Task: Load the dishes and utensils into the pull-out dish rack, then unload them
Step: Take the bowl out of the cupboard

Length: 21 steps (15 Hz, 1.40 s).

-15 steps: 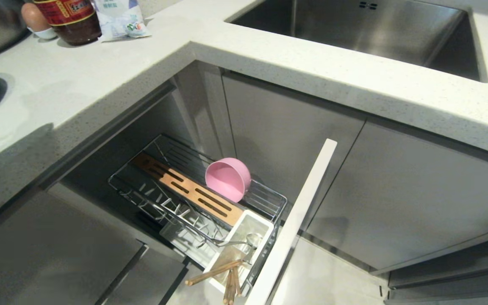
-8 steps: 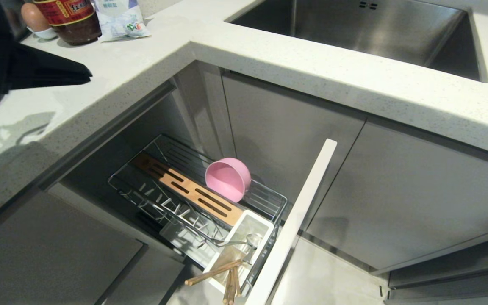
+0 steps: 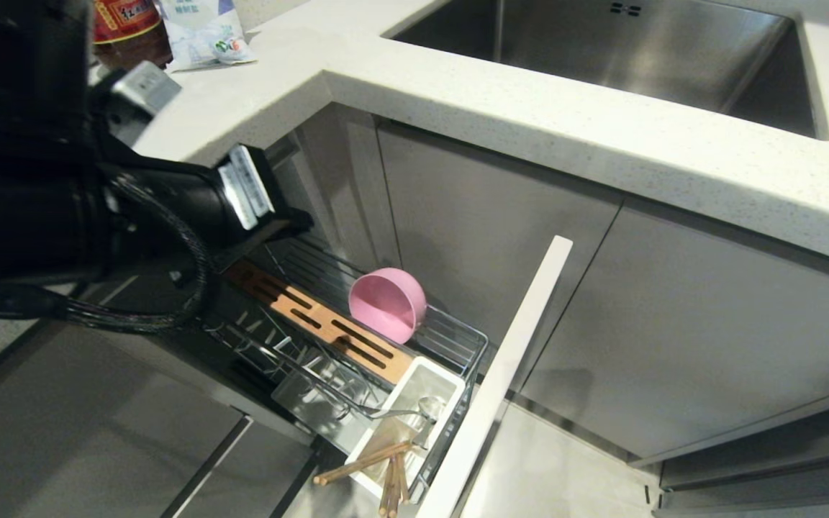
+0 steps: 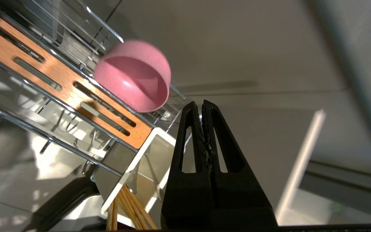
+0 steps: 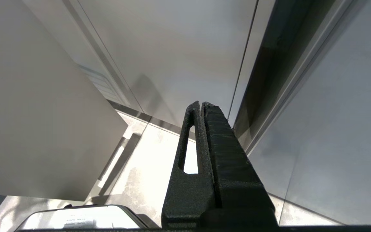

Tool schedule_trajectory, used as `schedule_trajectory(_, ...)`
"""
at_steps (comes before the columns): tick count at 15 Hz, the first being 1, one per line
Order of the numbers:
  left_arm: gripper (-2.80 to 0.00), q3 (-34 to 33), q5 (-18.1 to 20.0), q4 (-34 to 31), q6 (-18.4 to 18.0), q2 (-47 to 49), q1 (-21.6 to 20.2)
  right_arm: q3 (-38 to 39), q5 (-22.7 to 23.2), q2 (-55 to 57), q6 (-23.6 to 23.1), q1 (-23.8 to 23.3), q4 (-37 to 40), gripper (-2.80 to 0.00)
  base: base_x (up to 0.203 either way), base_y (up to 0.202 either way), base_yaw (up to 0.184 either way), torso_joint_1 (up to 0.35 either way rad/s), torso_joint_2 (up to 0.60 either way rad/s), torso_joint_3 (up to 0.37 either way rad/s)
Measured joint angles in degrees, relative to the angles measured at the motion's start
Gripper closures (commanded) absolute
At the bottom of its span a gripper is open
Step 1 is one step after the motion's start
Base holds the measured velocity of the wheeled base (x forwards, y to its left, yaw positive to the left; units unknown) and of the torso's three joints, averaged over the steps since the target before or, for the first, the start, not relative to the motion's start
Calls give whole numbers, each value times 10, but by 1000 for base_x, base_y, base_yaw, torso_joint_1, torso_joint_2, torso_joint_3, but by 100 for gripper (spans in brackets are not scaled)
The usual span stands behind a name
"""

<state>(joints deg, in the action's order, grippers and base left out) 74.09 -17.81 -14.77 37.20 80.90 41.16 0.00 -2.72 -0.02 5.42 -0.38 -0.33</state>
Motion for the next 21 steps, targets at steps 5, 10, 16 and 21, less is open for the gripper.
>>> schedule_trajectory(5, 0, -62, -25, 69, -18, 73, 20, 0, 0, 0, 0, 0, 0, 0, 0, 0, 0, 0, 0, 0)
schedule_trajectory(10, -280, -77, -32, 92, -18, 136, 19, 0, 0, 0, 0, 0, 0, 0, 0, 0, 0, 0, 0, 0)
schedule_trajectory(16, -280, -74, -39, 118, -22, 181, 13, 0, 0, 0, 0, 0, 0, 0, 0, 0, 0, 0, 0, 0)
schedule_trajectory(21, -280, -40, -39, 162, -63, 228, -2, 0, 0, 0, 0, 0, 0, 0, 0, 0, 0, 0, 0, 0)
